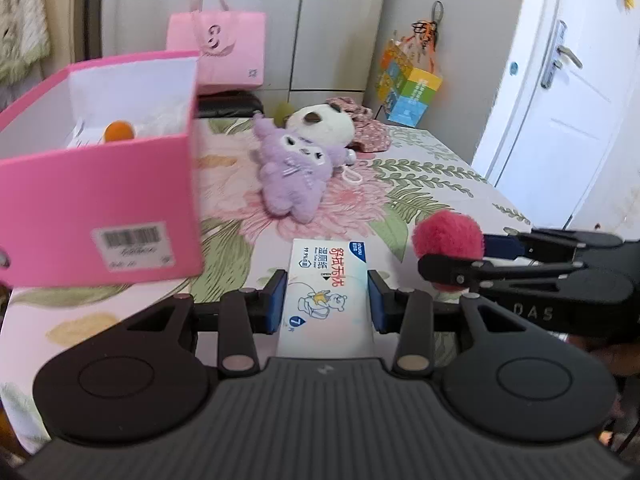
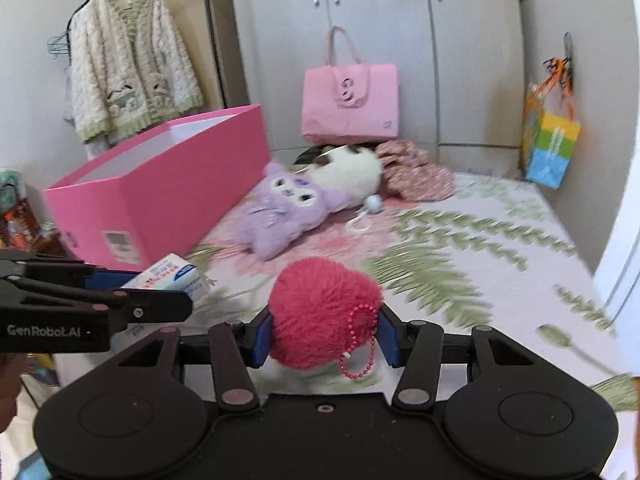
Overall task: Organize soft objects
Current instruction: 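Grasp the white tissue pack with the left gripper while the right gripper grasps the red pom-pom, then carry the tissue pack with the left gripper while the right gripper carries the pom-pom over the box, then open the left gripper over the box while the right gripper releases the pom-pom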
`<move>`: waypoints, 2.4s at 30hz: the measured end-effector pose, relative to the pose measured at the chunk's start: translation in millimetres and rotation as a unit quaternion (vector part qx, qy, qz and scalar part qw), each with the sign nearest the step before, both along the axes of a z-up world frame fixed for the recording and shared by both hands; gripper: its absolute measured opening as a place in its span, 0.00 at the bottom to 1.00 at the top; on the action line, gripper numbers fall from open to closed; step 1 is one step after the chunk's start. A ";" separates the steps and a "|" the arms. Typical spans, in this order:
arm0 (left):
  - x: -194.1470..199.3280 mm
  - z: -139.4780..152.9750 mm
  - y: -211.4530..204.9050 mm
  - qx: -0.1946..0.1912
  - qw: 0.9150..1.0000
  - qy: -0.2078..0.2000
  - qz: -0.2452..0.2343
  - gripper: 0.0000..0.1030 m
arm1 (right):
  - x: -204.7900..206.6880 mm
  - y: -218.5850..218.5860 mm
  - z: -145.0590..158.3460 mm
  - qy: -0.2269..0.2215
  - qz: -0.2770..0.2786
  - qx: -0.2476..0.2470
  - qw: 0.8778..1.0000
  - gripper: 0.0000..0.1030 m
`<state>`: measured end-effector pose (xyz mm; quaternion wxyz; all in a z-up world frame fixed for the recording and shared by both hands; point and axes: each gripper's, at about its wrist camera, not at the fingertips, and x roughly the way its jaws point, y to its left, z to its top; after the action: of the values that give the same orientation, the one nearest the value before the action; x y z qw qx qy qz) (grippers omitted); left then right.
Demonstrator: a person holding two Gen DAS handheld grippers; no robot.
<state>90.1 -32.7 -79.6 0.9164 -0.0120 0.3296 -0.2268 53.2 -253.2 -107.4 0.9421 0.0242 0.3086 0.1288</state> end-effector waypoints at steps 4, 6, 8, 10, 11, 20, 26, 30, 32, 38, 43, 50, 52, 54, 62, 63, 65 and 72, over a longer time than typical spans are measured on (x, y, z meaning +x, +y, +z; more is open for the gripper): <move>-9.4 5.9 16.7 -0.007 1.000 0.000 -0.004 0.39 | -6.8 17.7 5.3 -0.001 0.029 -0.001 1.000 0.55; -14.4 10.2 25.3 -0.002 1.000 -0.002 -0.002 0.39 | -10.9 28.5 10.4 0.000 0.060 0.001 0.998 0.55; -19.2 15.8 35.9 0.005 1.000 -0.006 0.005 0.39 | -14.7 40.5 16.8 -0.002 0.082 0.000 0.997 0.55; -22.6 21.7 46.4 0.010 1.000 -0.007 0.009 0.39 | -19.0 51.1 23.2 -0.009 0.103 -0.003 0.995 0.55; -24.1 24.3 51.2 0.013 1.000 -0.007 0.011 0.39 | -21.2 56.4 27.0 -0.012 0.115 -0.002 0.993 0.55; -29.4 54.6 90.8 0.042 0.999 -0.026 0.017 0.39 | -14.2 90.2 60.7 -0.021 0.197 0.010 0.980 0.55; -14.6 78.4 111.3 0.024 0.998 -0.046 0.021 0.39 | 8.4 108.4 87.0 -0.052 0.212 0.011 0.976 0.55; 4.5 93.3 119.7 0.013 0.998 -0.062 0.030 0.39 | 35.8 118.3 102.2 -0.064 0.213 0.014 0.975 0.55; 18.8 99.4 123.6 0.008 0.997 -0.066 0.042 0.39 | 51.4 125.5 108.3 -0.069 0.217 0.009 0.974 0.55; 74.8 108.1 137.6 -0.007 0.995 -0.061 0.077 0.39 | 102.0 148.2 114.4 -0.061 0.233 -0.010 0.970 0.55; 138.6 99.9 145.8 -0.008 0.994 -0.022 0.109 0.39 | 150.5 163.7 108.3 -0.028 0.250 -0.021 0.968 0.55; 203.4 75.7 149.9 0.010 0.991 0.038 0.127 0.39 | 195.5 186.3 97.4 -0.005 0.283 -0.074 0.956 0.55; 210.6 71.2 145.9 0.026 0.990 0.043 0.129 0.39 | 204.7 192.3 92.3 0.004 0.291 -0.091 0.952 0.55; 215.2 68.1 142.0 0.035 0.990 0.052 0.128 0.39 | 212.0 197.5 87.0 0.012 0.302 -0.105 0.947 0.56; 227.8 66.7 131.7 0.067 0.987 0.045 0.140 0.42 | 224.5 216.4 69.0 0.015 0.332 -0.141 0.933 0.58; 228.1 67.8 132.3 0.065 0.987 0.041 0.141 0.42 | 225.8 218.3 67.6 0.012 0.333 -0.145 0.932 0.58; 226.5 70.8 134.8 0.057 0.987 0.041 0.143 0.42 | 226.8 220.1 65.2 0.011 0.336 -0.152 0.929 0.59; 196.1 90.7 139.7 0.042 0.991 0.050 0.114 0.43 | 209.6 198.4 82.6 -0.015 0.325 -0.133 0.936 0.67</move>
<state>286.2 107.1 11.1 0.9182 -0.0224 0.3809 -0.1060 262.8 -54.7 -24.7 0.8479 -0.2044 0.3000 0.3864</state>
